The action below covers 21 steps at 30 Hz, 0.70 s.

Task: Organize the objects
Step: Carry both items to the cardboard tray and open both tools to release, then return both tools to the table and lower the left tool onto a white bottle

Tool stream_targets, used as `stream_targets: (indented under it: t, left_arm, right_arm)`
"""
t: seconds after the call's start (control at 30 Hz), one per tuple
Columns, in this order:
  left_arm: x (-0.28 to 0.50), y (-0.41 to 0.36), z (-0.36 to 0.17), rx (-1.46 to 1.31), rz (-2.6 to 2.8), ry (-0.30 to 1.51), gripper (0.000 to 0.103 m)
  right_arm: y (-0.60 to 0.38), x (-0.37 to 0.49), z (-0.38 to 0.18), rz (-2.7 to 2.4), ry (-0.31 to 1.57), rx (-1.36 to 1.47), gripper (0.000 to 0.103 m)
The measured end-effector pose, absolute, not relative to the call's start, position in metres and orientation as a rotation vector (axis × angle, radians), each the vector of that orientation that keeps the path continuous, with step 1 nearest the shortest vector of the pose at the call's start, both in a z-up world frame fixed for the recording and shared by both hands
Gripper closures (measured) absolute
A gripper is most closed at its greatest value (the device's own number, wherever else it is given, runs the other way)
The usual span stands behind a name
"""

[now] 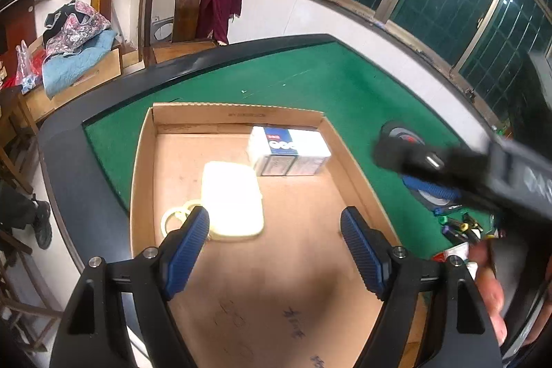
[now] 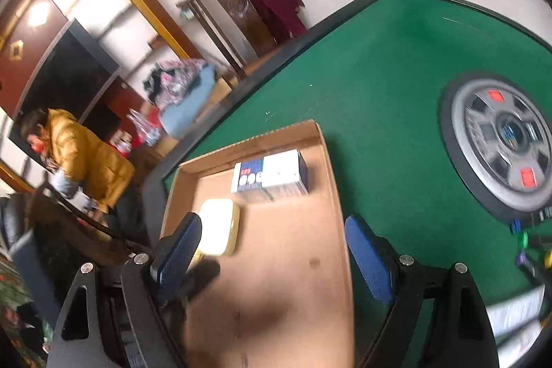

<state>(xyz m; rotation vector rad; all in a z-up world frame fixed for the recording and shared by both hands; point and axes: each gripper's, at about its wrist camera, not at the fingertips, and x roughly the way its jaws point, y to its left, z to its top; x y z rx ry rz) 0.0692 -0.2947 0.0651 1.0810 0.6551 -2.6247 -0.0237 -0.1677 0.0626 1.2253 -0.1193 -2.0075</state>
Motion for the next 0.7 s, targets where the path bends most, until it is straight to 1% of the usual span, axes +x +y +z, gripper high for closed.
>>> stream_targets:
  t: [0.1, 0.17, 0.33, 0.43, 0.53, 0.7]
  left_arm:
    - [0.081, -0.284, 0.075, 1.028, -2.641, 0.654, 0.025]
    - [0.090, -0.271, 0.083, 1.004, -2.661, 0.645, 0.025]
    - [0.109, -0.217, 0.100, 0.953, -2.758, 0.591, 0.023]
    - [0.108, -0.178, 0.106, 0.982, -2.818, 0.555, 0.022]
    - [0.104, -0.141, 0.108, 1.026, -2.871, 0.488, 0.022]
    - [0.093, -0.082, 0.104, 1.116, -2.941, 0.363, 0.021]
  right_arm:
    - [-0.128, -0.004, 0.066, -1.996, -0.177, 1.187, 0.013]
    - [-0.092, 0.013, 0.066, -1.991, -0.217, 1.154, 0.010]
    - [-0.021, 0.037, 0.058, -2.038, -0.251, 1.074, 0.009]
    - [0.014, 0.038, 0.051, -2.102, -0.263, 1.085, 0.009]
    - [0.051, 0.037, 0.058, -2.123, -0.352, 1.053, 0.009]
    - [0.087, 0.043, 0.059, -2.199, -0.336, 1.023, 0.008]
